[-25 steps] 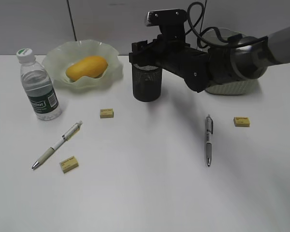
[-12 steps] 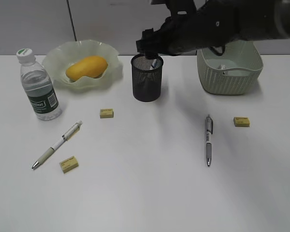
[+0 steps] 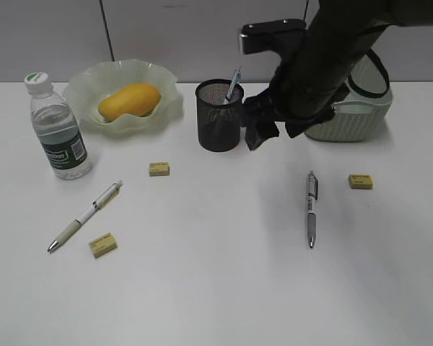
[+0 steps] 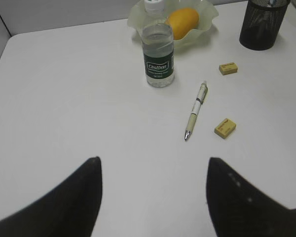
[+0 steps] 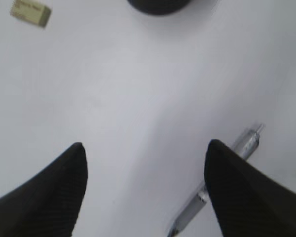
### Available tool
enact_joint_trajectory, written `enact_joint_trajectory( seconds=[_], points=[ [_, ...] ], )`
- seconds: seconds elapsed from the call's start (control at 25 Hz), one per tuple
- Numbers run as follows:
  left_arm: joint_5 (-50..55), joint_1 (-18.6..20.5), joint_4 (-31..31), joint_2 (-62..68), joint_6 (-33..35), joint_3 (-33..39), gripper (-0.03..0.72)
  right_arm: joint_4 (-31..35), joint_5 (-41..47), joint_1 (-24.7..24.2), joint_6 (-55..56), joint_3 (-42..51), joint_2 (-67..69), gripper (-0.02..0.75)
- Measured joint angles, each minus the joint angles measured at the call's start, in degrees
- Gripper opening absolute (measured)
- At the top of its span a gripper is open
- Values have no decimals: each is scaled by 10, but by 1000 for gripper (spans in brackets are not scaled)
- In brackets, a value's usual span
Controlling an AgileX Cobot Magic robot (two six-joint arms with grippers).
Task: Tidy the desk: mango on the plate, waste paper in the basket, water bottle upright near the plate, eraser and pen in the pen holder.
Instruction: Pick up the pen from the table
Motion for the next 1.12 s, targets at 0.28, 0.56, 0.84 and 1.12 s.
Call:
enact_joint_trajectory(
  seconds=[0.28, 0.56, 0.84, 1.12],
  points=[
    [0, 0, 0, 0, 0, 0, 500, -17, 105, 0, -2, 0, 0, 582],
    [0, 0, 0, 0, 0, 0, 500, -41, 171, 0, -4, 0, -7, 582],
    [0, 0, 0, 0, 0, 0, 498, -42, 180, 0, -4, 21, -60, 582],
    [0, 0, 0, 0, 0, 0, 493, -43, 182, 0, -4, 74, -122, 582]
  ],
)
